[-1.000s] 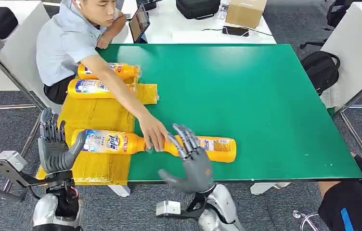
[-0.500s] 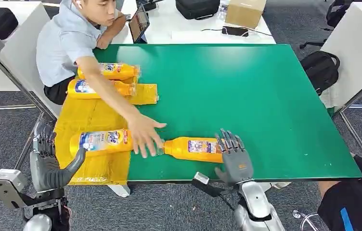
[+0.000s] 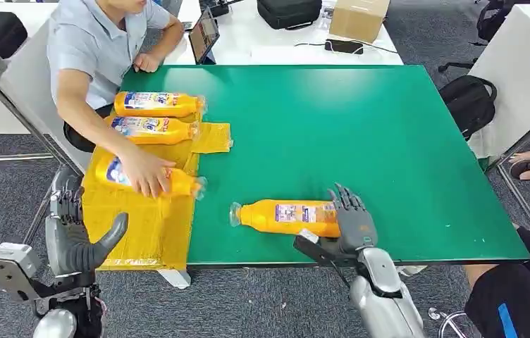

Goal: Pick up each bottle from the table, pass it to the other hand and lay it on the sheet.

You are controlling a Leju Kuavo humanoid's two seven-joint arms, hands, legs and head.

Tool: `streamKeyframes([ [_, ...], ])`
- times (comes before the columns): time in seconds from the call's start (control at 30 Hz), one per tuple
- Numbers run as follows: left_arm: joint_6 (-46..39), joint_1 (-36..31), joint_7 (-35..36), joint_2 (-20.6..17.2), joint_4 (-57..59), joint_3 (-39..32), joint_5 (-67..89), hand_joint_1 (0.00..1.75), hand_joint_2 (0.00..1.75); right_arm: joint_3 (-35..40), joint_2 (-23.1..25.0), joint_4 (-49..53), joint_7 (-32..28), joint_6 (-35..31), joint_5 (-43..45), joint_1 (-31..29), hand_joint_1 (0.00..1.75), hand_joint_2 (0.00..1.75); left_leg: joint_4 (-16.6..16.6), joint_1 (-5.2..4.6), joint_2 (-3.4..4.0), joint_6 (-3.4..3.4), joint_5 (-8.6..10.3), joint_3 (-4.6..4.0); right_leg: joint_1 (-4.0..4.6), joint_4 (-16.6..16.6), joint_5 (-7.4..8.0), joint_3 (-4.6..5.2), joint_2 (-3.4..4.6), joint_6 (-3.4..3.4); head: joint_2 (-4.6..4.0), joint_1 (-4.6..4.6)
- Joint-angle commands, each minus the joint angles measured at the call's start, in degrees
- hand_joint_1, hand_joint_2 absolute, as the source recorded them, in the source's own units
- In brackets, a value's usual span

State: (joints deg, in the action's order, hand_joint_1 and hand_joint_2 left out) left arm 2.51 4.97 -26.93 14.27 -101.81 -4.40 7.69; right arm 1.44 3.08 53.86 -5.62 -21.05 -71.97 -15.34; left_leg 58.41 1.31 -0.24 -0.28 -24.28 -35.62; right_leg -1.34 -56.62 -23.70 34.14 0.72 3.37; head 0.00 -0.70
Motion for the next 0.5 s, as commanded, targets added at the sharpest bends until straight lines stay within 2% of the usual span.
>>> streamKeyframes([
  [0.03,0.27,-3.35,0.03,0.04,5.71,0.7,-0.3,0.0,1.75,-0.18,1.33,-14.89,-0.61,-0.45,-0.12,-8.87,0.0,1.75,-0.06,-0.01,0.04,0.05,0.01,0.14,0.02,0.06,0.04,-0.14,-0.01,-0.15,0.0,-0.02],
  [0.27,0.28,-3.13,-0.02,-0.01,5.49,0.66,-0.37,0.0,1.75,-0.06,1.34,-15.17,-0.62,-0.95,-0.1,-8.66,0.0,1.75,-0.07,0.0,0.03,0.08,-0.02,0.21,0.05,0.08,0.03,-0.21,-0.06,-0.26,0.0,-0.02],
  [0.5,0.38,-5.31,-0.22,-0.33,8.51,0.84,-1.17,0.0,1.75,1.66,3.01,-23.16,-3.0,2.5,2.1,-11.87,0.0,1.75,-0.1,0.01,0.02,0.07,0.02,0.23,0.07,0.09,0.07,-0.21,-0.06,-0.3,0.0,-0.02],
])
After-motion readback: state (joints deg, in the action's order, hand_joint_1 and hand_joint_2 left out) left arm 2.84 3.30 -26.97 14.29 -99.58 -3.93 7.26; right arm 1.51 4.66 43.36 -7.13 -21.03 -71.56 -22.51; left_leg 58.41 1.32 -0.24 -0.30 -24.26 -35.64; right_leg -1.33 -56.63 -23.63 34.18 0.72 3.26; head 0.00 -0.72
